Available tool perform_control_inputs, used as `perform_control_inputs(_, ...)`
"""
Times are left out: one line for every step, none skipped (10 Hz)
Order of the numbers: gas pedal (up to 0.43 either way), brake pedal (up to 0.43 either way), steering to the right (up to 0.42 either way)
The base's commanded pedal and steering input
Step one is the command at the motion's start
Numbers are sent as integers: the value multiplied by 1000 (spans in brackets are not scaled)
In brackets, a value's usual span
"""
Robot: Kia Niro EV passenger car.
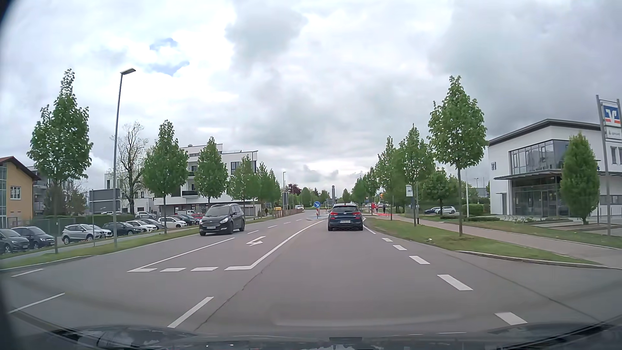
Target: Follow the waypoints while adhering to traffic rules and regulations
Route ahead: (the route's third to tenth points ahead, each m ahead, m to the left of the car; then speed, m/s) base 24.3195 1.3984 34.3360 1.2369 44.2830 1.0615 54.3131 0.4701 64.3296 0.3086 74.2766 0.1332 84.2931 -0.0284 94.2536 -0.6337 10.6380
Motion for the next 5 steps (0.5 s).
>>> perform_control_inputs(20,12,-2)
perform_control_inputs(20,12,-2)
perform_control_inputs(20,12,-1)
perform_control_inputs(8,0,0)
perform_control_inputs(8,12,1)
